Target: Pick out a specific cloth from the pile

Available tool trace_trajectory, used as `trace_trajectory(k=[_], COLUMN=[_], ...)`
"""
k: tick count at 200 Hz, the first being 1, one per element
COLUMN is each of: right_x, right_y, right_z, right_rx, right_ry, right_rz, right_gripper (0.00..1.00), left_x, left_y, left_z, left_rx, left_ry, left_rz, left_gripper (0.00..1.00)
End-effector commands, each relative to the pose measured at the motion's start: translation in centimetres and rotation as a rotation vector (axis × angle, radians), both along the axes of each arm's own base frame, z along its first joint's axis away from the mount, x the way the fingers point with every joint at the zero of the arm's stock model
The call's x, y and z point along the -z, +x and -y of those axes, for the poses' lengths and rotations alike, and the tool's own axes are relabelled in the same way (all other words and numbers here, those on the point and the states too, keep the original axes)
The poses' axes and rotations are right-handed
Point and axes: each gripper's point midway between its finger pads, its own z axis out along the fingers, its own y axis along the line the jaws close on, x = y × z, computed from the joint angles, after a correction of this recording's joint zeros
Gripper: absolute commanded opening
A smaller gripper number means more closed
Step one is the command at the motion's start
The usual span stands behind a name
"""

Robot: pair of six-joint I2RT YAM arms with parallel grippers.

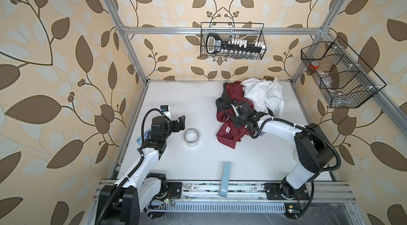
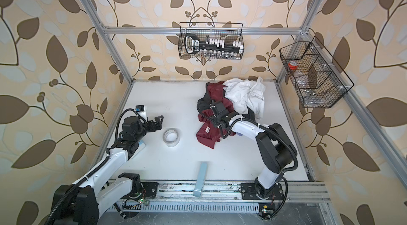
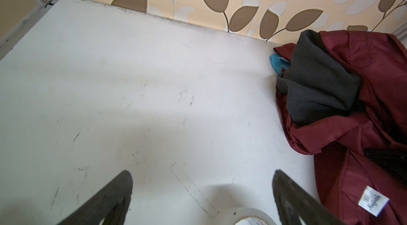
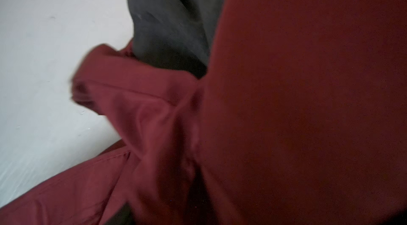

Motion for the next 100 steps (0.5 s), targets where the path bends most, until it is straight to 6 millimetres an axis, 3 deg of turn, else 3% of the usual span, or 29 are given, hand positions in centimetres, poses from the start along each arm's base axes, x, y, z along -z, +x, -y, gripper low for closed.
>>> trace_trajectory(k=[1,13,40,100], right_x=[0.8,0.0,-4.3,-19.1], right_y=[0.3,0.4,0.4,-0.7], right_z=[1.5,1.7,2.0,3.6], right_rx=[0.066,0.081,0.102,0.134], right_ry=[-0.089,-0.078,-0.018,0.141], right_rz=[-0.007,0.015,0.112,0.432], right_gripper=[0.22,0.0,0.0,0.0], left_x=[-1.4,-1.4,-1.4,-1.6], left_y=[0.4,0.4,0.4,0.3], left_z=[0.3,0.3,0.3,0.3], left_rx=[0.011,0.011,0.012,0.012], left_ry=[-0.019,-0.019,-0.02,-0.02], left_rz=[0.052,0.052,0.053,0.058], left_gripper=[0.99,0.99,0.99,0.99])
